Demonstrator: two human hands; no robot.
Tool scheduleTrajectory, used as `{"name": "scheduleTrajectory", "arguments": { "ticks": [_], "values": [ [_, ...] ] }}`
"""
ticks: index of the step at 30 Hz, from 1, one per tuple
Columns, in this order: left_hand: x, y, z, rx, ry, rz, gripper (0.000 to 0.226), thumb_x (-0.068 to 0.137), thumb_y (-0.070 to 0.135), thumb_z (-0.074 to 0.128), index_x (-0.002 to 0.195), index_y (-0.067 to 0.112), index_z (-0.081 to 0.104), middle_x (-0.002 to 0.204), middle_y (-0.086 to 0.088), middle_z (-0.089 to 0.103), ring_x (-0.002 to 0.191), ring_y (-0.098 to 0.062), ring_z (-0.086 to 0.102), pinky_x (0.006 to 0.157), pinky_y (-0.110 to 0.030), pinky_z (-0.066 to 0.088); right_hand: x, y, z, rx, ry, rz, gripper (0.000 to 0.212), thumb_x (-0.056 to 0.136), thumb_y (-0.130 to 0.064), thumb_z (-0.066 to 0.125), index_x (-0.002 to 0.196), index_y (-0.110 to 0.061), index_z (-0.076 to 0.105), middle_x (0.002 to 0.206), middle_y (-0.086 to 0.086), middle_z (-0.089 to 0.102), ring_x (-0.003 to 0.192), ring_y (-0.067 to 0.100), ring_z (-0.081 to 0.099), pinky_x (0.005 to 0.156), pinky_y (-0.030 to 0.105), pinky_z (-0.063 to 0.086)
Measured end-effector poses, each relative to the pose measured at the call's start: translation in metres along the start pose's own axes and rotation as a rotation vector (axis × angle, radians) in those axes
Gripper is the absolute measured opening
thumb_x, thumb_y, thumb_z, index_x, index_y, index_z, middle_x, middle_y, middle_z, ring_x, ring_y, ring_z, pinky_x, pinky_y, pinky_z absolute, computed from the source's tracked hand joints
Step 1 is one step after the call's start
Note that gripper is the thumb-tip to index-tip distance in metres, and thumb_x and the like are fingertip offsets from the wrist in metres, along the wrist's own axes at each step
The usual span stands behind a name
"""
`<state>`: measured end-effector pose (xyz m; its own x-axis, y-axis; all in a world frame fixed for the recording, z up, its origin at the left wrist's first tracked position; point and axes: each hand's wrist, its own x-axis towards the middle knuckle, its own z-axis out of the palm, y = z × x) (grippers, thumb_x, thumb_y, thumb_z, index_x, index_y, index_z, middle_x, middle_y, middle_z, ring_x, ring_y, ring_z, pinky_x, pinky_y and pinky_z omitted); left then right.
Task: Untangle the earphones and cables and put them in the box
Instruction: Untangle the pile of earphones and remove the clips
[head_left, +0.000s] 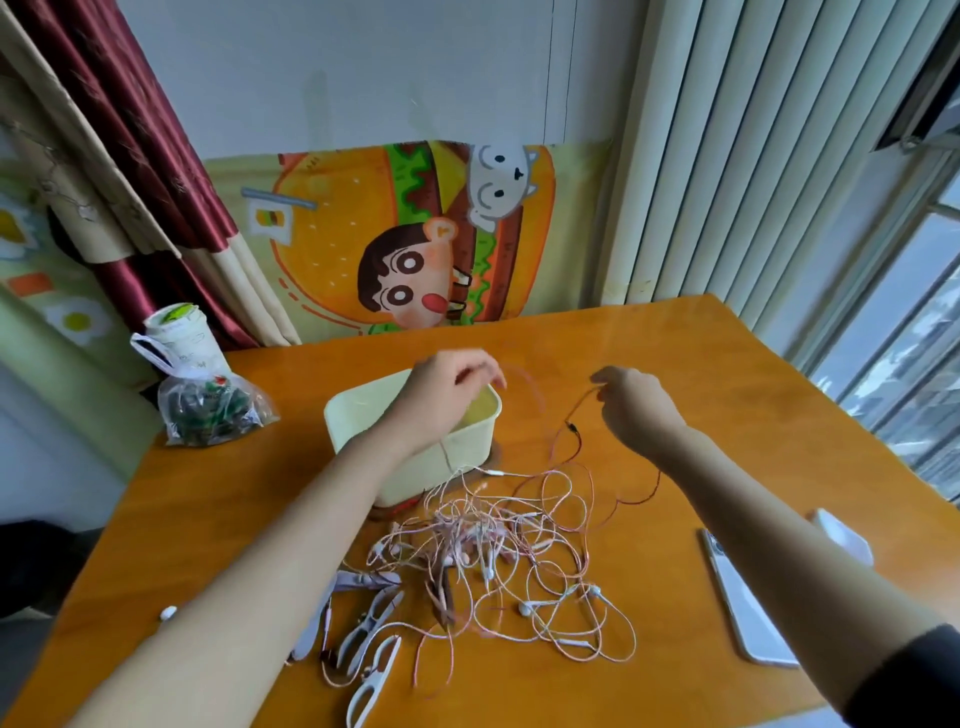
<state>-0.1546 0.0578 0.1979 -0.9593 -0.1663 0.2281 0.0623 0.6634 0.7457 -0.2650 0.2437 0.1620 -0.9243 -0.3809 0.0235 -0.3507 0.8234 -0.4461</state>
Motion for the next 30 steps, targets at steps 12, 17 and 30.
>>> {"name": "scheduleTrajectory", "arguments": {
  "ticks": [12,17,30],
  "values": [
    [-0.003,-0.013,0.01,0.047,-0.149,-0.086,0.028,0.1,0.021,0.046,0.073,0.024,0.05,0.064,0.006,0.044,0.058,-0.008,0.039,0.052,-0.018,0.029,-0.032,-0.064,0.005,0.276,-0.117,-0.398,0.023,0.098,-0.017,0.046,0.106,-0.005,0.064,0.077,0.0,0.058,0.065,0.011,0.051,0.057,0.01,0.037],
    [-0.027,-0.065,0.029,-0.141,-0.221,-0.31,0.03,0.104,0.021,0.034,0.08,0.017,0.053,0.062,0.001,0.037,0.057,-0.015,0.034,0.057,-0.03,0.031,-0.023,-0.048,-0.009,0.335,0.104,-0.344,0.026,0.098,-0.01,0.044,0.089,-0.007,0.067,0.071,0.0,0.056,0.064,0.011,0.049,0.059,0.008,0.036],
    [-0.012,0.001,-0.001,-0.3,0.393,0.023,0.031,0.103,0.019,0.037,0.076,0.025,0.052,0.06,0.006,0.044,0.06,-0.014,0.048,0.06,-0.026,0.047,0.003,-0.005,-0.025,0.308,0.331,-0.075,0.026,0.101,-0.015,0.038,0.092,-0.013,0.063,0.076,0.0,0.059,0.069,0.013,0.054,0.061,0.026,0.042]
  ]
}}
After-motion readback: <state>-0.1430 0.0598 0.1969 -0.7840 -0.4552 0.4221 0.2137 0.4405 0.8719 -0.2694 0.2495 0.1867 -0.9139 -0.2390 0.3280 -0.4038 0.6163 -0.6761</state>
